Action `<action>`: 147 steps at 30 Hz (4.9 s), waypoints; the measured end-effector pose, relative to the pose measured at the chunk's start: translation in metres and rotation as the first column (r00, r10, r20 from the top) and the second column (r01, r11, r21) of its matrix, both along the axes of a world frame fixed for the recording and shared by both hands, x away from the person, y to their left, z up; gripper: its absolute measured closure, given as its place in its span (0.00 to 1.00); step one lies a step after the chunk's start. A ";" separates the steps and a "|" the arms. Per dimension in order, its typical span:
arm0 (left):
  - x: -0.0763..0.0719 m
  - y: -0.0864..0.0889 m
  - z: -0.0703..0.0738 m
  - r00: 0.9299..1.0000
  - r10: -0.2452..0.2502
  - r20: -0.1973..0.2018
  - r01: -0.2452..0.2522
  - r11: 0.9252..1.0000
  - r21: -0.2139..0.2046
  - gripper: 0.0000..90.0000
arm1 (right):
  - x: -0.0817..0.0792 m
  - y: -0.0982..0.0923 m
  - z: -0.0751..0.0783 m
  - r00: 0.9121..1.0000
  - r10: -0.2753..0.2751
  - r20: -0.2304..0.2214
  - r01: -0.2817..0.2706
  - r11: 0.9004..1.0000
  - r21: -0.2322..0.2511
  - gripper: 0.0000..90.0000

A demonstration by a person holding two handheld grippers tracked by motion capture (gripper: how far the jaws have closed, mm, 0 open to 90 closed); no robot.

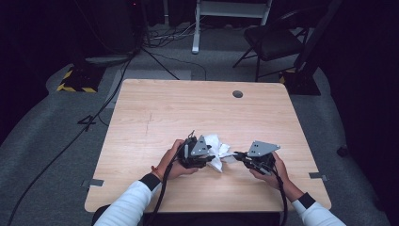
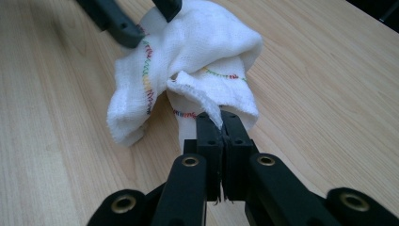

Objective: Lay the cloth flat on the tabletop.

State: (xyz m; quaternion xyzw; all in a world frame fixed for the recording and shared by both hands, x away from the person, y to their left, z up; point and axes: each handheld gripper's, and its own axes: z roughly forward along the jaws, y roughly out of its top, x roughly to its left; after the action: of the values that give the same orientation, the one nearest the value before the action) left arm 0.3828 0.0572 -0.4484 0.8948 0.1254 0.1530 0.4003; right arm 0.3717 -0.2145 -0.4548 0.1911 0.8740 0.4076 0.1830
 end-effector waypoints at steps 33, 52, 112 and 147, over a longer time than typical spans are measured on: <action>0.005 0.001 -0.009 0.999 0.053 0.006 -0.053 0.997 0.051 1.00 | 0.000 -0.004 0.001 1.000 -0.004 0.002 0.004 1.000 -0.008 0.98; 0.004 -0.016 -0.007 0.993 0.049 -0.109 -0.051 0.999 -0.016 0.24 | 0.001 -0.014 0.011 0.999 -0.029 0.019 0.028 0.999 0.017 0.98; -0.032 0.062 0.010 0.983 0.133 -0.128 -0.145 0.985 -0.090 0.32 | -0.023 -0.008 -0.006 0.997 0.055 -0.062 -0.056 0.998 -0.023 0.60; 0.015 0.035 -0.001 0.989 0.114 -0.095 -0.110 0.992 0.055 0.98 | 0.028 0.007 -0.008 0.997 -0.008 -0.083 0.005 0.999 -0.040 0.97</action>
State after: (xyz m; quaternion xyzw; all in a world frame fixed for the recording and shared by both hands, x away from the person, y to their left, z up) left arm 0.3976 0.0919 -0.4493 0.9023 0.1911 0.1343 0.3623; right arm 0.3999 -0.2078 -0.4626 0.2069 0.8881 0.3814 0.1516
